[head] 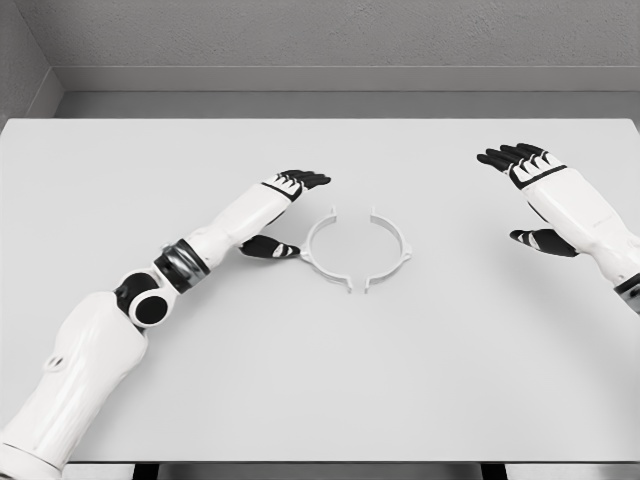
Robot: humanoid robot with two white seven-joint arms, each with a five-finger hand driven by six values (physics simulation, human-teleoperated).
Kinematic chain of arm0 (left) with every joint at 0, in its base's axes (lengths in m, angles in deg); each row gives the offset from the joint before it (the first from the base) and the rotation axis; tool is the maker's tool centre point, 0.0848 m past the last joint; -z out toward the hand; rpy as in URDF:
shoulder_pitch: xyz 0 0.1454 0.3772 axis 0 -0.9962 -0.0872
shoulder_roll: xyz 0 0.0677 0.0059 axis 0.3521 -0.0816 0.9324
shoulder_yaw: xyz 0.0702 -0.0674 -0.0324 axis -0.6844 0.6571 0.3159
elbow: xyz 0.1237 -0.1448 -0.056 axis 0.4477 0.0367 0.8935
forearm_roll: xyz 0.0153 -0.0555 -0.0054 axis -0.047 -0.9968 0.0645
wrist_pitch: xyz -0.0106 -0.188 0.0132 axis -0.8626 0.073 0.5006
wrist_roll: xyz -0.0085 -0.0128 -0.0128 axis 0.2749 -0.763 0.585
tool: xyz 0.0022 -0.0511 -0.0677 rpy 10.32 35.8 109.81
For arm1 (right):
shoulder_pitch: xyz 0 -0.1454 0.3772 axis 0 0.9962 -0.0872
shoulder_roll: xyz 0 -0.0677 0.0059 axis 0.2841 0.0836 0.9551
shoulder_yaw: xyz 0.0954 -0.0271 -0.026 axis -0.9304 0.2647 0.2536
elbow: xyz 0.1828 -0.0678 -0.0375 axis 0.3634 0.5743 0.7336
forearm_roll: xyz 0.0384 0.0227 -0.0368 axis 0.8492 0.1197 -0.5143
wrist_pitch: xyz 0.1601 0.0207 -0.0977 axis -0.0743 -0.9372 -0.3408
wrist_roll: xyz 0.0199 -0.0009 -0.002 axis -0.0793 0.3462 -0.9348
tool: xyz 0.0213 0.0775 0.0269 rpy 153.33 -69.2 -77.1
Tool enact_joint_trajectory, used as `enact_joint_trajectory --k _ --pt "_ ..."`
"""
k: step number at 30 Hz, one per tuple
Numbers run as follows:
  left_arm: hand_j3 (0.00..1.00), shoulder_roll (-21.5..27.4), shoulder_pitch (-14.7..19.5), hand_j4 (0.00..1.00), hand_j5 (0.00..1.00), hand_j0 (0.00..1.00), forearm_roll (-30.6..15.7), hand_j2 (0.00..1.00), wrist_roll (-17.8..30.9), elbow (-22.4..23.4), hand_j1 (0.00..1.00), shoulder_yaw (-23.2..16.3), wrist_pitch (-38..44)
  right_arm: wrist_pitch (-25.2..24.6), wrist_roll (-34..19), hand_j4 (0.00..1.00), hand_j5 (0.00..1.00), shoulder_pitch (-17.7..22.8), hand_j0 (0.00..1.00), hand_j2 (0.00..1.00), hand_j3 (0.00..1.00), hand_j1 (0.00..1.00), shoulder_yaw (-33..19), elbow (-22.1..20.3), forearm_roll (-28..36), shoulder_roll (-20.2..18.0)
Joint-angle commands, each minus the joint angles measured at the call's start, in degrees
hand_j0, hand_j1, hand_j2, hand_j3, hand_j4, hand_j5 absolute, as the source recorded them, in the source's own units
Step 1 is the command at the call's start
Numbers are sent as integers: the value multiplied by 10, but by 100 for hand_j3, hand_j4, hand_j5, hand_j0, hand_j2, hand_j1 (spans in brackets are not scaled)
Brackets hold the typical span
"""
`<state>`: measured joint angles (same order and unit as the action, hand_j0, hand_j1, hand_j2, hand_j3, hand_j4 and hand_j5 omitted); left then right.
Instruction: Assemble PVC drainage pipe clamps
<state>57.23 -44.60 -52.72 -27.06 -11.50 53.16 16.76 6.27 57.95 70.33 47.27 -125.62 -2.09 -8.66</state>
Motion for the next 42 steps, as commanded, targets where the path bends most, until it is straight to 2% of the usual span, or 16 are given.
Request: enact_joint_trajectory --k 1,42 --pt "100 -2 0 100 100 100 -3 100 0 -1 100 1 0 -1 0 100 100 0 100 100 100 100 0 -1 4 0" --pt "100 -40 1 100 100 100 23 100 0 -1 100 1 0 -1 0 100 100 0 100 100 100 100 0 0 4 0"
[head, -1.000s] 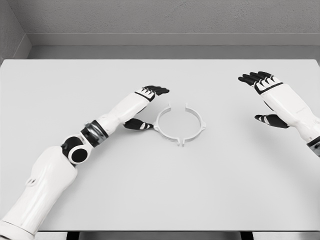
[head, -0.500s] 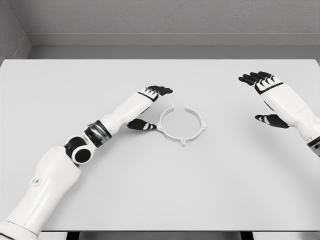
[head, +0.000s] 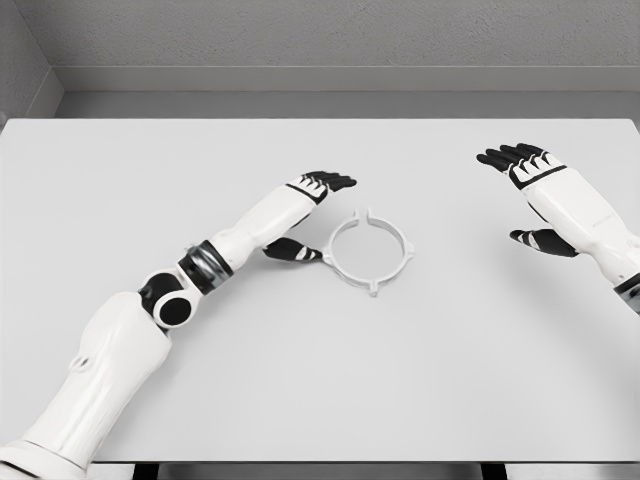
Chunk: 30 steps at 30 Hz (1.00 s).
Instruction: Assemble PVC drainage pipe clamps
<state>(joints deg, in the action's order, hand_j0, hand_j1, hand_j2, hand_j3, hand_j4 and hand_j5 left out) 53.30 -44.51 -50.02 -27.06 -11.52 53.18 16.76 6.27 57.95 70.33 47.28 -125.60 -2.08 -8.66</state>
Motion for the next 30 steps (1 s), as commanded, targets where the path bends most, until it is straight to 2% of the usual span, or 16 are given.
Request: enact_joint_trajectory --k 1,30 --pt "100 -2 0 100 100 100 -4 100 0 0 100 0 0 -1 0 100 100 0 100 100 100 100 0 0 4 0" --pt "100 -8 3 100 100 100 -6 100 0 0 100 5 0 -1 0 100 100 0 100 100 100 100 0 0 4 0"
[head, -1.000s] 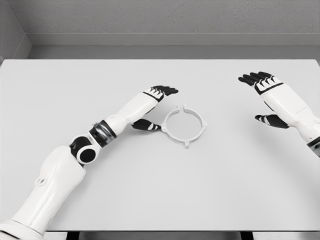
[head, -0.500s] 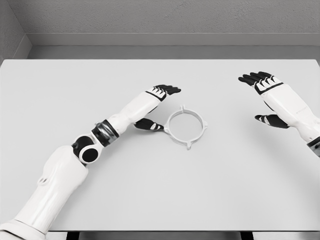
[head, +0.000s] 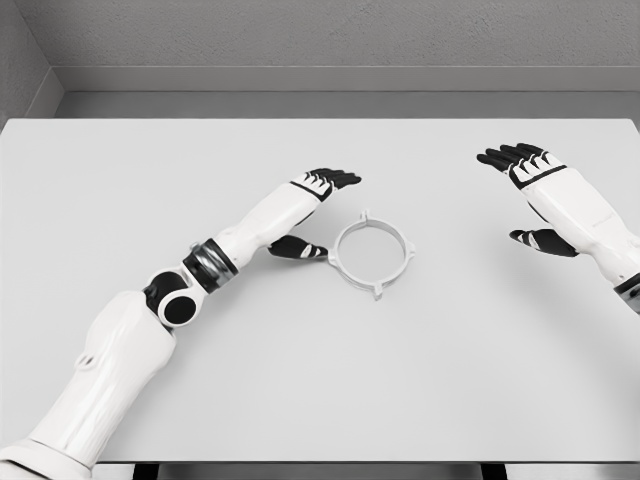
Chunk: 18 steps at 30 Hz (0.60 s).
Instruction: Assemble PVC drainage pipe clamps
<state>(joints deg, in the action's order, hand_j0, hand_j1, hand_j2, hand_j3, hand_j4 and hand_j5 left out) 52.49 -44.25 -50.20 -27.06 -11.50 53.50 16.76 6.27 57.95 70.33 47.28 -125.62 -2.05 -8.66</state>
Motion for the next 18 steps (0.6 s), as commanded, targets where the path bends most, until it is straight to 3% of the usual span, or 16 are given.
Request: enact_joint_trajectory --k 1,5,8,13,18 --pt "100 1 1 100 100 100 -7 100 0 -1 100 3 0 -1 0 100 100 0 100 100 100 100 0 -1 4 0" --pt "100 45 8 100 100 100 -16 100 -1 -7 100 40 0 -1 0 100 100 -1 100 100 100 100 1 -1 4 0" --pt "100 109 22 100 100 100 -60 100 -1 -7 100 53 0 -1 0 100 100 0 100 100 100 100 1 -1 4 0" --pt "100 237 19 100 100 100 -67 100 -3 -2 100 113 0 -1 0 100 100 0 100 100 100 100 1 -1 4 0" --pt "100 275 18 100 100 100 -81 100 -6 1 100 122 0 -1 0 100 100 0 100 100 100 100 1 -1 4 0"
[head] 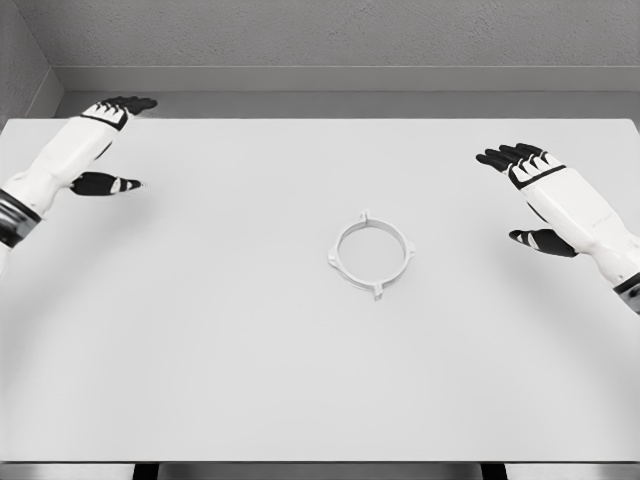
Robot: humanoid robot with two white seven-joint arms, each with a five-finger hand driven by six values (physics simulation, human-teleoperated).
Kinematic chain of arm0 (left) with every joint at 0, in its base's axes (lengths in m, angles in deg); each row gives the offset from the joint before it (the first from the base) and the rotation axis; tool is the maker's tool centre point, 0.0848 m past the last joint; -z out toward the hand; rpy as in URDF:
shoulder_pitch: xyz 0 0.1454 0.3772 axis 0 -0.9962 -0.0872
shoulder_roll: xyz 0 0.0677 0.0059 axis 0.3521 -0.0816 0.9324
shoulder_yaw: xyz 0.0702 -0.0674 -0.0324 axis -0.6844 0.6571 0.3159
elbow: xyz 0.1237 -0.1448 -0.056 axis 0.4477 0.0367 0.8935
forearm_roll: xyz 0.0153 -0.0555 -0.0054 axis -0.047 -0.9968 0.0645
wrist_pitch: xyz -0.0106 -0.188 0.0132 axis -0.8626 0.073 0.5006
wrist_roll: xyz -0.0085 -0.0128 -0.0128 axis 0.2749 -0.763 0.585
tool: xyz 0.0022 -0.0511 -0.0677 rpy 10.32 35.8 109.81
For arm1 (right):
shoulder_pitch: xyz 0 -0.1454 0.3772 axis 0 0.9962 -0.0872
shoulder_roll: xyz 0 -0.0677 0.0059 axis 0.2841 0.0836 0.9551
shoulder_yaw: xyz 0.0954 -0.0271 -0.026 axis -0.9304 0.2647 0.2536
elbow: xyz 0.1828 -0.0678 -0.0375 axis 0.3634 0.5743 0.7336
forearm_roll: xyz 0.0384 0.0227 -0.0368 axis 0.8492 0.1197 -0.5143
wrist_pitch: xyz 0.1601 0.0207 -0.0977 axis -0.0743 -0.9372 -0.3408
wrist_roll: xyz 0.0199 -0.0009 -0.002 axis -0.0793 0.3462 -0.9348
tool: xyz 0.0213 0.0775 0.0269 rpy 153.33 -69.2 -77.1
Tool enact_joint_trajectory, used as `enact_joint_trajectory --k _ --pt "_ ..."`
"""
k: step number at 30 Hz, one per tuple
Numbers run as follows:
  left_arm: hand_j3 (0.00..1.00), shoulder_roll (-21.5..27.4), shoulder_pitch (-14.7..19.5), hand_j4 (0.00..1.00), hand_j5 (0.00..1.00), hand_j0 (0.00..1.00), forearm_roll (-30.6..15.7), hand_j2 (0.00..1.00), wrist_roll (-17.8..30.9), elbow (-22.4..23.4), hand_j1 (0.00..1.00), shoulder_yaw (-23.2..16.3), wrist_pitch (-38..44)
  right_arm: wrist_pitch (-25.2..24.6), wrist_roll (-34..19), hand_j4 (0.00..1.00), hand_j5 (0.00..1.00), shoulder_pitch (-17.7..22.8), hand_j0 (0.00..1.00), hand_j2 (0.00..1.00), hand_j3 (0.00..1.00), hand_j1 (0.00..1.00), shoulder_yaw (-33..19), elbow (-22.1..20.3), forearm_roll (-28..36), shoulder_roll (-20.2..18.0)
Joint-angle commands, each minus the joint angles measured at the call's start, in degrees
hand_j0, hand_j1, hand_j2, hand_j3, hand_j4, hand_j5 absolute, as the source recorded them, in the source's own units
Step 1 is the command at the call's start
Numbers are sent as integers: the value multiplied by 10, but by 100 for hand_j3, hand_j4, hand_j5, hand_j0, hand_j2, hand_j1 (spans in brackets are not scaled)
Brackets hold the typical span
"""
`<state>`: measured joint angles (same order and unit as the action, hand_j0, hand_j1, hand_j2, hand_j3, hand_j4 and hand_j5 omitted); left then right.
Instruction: Assemble PVC drainage pipe clamps
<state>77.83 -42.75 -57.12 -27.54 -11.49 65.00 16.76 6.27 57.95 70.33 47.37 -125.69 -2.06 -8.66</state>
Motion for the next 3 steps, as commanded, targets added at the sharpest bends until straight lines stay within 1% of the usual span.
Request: enact_joint_trajectory --k 1,3 --pt "100 22 -3 100 100 100 -12 100 -2 2 100 12 0 -1 0 100 100 0 100 100 100 100 0 0 4 0" --pt "100 22 -7 100 100 100 -12 100 -2 2 100 17 0 -1 0 100 100 0 100 100 100 100 0 0 4 0"
